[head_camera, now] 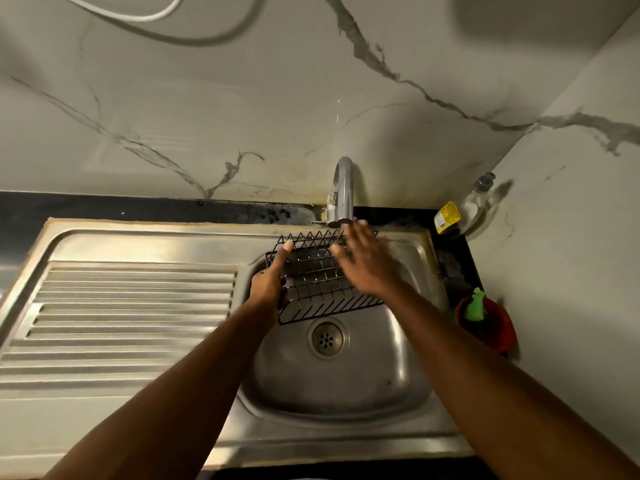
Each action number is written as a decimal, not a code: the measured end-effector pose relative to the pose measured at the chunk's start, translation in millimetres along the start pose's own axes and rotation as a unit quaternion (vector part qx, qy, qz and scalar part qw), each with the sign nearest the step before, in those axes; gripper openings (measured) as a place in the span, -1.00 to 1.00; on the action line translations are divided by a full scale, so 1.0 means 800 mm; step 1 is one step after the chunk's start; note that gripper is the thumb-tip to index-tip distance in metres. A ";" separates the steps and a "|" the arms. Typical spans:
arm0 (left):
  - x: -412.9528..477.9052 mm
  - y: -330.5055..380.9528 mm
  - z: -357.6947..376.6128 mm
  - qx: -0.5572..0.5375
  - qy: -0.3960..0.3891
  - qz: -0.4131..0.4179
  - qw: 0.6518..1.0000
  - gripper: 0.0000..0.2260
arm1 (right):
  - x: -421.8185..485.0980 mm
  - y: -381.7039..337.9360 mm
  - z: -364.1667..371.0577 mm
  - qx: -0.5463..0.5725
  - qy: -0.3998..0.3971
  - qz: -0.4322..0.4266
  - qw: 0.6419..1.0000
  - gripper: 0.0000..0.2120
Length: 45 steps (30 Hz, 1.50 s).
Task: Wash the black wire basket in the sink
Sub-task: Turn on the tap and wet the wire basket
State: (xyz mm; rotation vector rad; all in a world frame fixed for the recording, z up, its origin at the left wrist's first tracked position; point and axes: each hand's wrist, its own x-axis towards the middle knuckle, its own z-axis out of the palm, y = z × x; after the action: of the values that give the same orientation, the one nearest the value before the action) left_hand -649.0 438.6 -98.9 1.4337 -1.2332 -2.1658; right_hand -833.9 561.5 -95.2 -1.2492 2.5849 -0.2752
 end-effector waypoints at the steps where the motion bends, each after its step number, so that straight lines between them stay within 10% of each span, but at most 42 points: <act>1: 0.003 0.001 0.001 0.006 0.007 0.002 1.000 -0.40 | 0.002 0.018 -0.002 0.024 -0.003 0.059 0.998 -0.24; 6: 0.000 0.011 0.012 0.051 0.023 0.012 0.998 -0.50 | -0.010 -0.026 0.006 0.067 0.025 0.220 0.973 -0.19; 16: 0.013 0.002 -0.006 0.155 -0.055 0.110 0.980 -0.50 | -0.045 -0.129 0.025 -0.007 0.010 -0.153 0.988 -0.32; 23: 0.010 0.033 0.011 0.055 0.056 0.006 0.997 0.10 | 0.002 0.020 0.000 0.051 0.004 0.143 0.988 -0.17; 28: 0.004 0.032 0.011 0.082 0.071 0.007 0.994 0.00 | -0.001 -0.040 0.010 0.052 0.029 0.244 0.968 -0.18; 35: 0.009 0.020 -0.009 0.050 -0.022 -0.020 0.998 -0.33 | -0.060 -0.140 0.037 -0.049 0.003 -0.197 0.979 -0.31; 38: 0.012 0.018 -0.008 0.034 0.024 -0.033 0.999 -0.11 | -0.061 -0.119 0.032 -0.073 0.002 -0.263 0.962 -0.29; 42: 0.006 0.024 -0.003 0.015 0.042 -0.058 0.997 0.06 | -0.054 -0.039 0.018 -0.042 0.037 -0.138 0.989 -0.22; 45: 0.015 0.030 -0.004 0.022 0.061 -0.031 0.997 0.09 | -0.050 0.032 0.016 0.014 0.038 0.133 0.990 -0.08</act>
State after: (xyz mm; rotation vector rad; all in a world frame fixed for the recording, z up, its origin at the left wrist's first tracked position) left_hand -657.2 414.7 -88.9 1.6161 -1.2147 -2.0676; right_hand -824.8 608.3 -108.5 -0.8846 2.7621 -0.3091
